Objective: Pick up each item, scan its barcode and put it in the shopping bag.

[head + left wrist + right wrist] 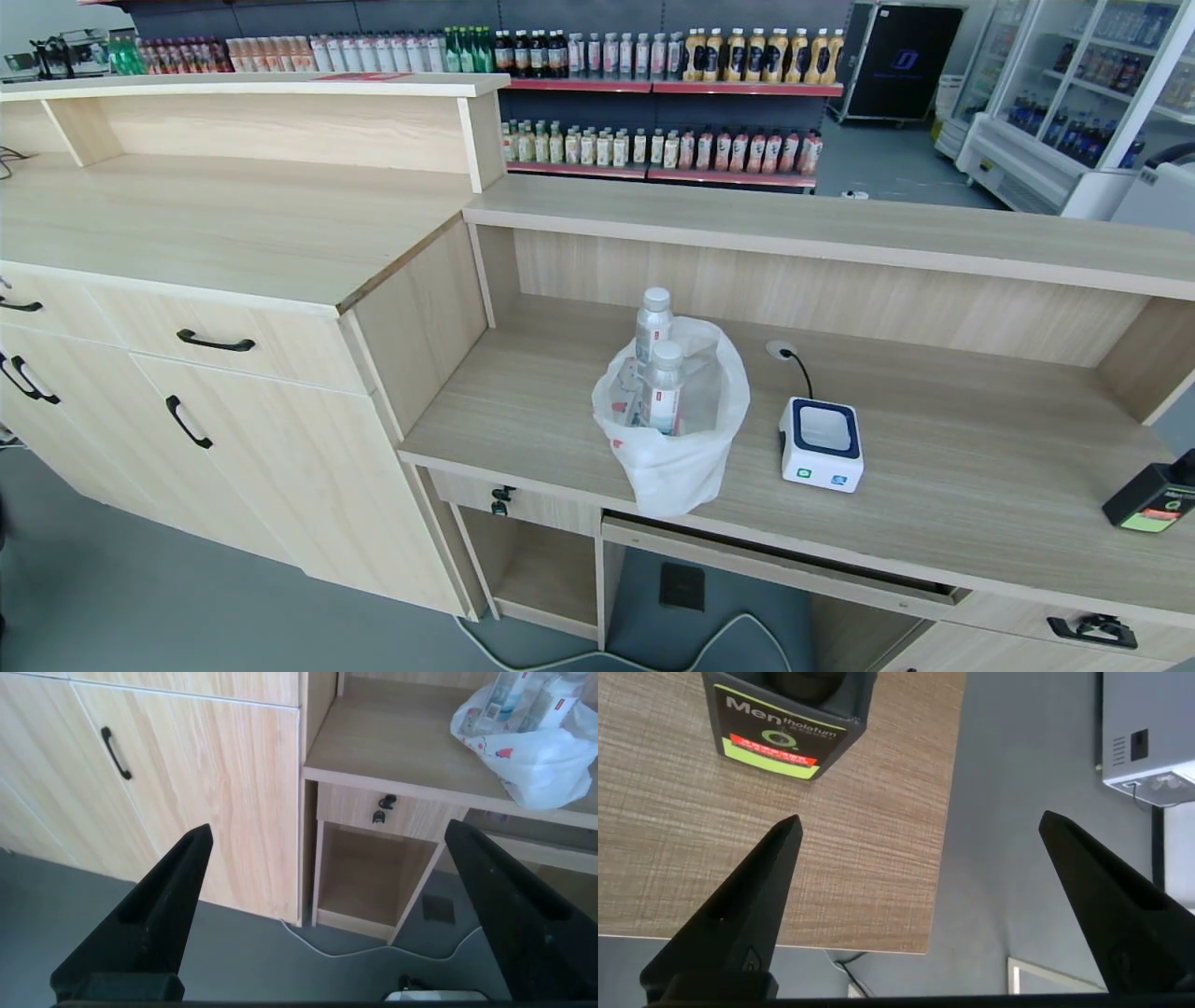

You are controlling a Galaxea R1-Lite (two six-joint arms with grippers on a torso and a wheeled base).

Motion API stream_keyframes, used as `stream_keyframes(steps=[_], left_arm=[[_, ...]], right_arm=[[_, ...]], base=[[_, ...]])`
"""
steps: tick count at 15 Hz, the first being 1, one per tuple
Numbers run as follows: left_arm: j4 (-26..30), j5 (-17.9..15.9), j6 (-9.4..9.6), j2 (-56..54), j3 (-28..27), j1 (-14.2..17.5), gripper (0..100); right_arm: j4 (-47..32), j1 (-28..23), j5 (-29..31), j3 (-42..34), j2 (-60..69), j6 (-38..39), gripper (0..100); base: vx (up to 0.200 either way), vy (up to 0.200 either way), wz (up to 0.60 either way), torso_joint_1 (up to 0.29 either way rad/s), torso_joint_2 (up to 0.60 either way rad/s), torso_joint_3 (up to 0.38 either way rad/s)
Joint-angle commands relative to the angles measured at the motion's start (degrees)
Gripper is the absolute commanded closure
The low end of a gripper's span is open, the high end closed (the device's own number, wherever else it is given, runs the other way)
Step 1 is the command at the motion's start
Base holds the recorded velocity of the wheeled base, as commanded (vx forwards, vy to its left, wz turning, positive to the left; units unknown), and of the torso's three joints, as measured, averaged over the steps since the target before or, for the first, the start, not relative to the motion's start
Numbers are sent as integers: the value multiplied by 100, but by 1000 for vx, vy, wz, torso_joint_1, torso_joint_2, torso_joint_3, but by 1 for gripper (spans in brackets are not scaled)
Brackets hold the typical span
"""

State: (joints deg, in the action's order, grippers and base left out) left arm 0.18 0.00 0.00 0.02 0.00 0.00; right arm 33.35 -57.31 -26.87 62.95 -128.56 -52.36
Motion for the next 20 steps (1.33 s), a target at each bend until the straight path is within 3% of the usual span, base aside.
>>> stream_keyframes(steps=[1, 14, 20], left_arm=[[-1, 0, 0, -2, 0, 0, 0], [-1, 0, 0, -2, 0, 0, 0], [-1, 0, 0, -2, 0, 0, 0]], right_arm=[[4, 1, -82, -11, -55, 42, 0], [4, 352, -741, -450, -29, 534, 0], [488, 361, -381, -81, -160, 463, 0]], base=[[0, 0, 0, 0, 0, 0], [0, 0, 0, 0, 0, 0], [0, 0, 0, 0, 0, 0]])
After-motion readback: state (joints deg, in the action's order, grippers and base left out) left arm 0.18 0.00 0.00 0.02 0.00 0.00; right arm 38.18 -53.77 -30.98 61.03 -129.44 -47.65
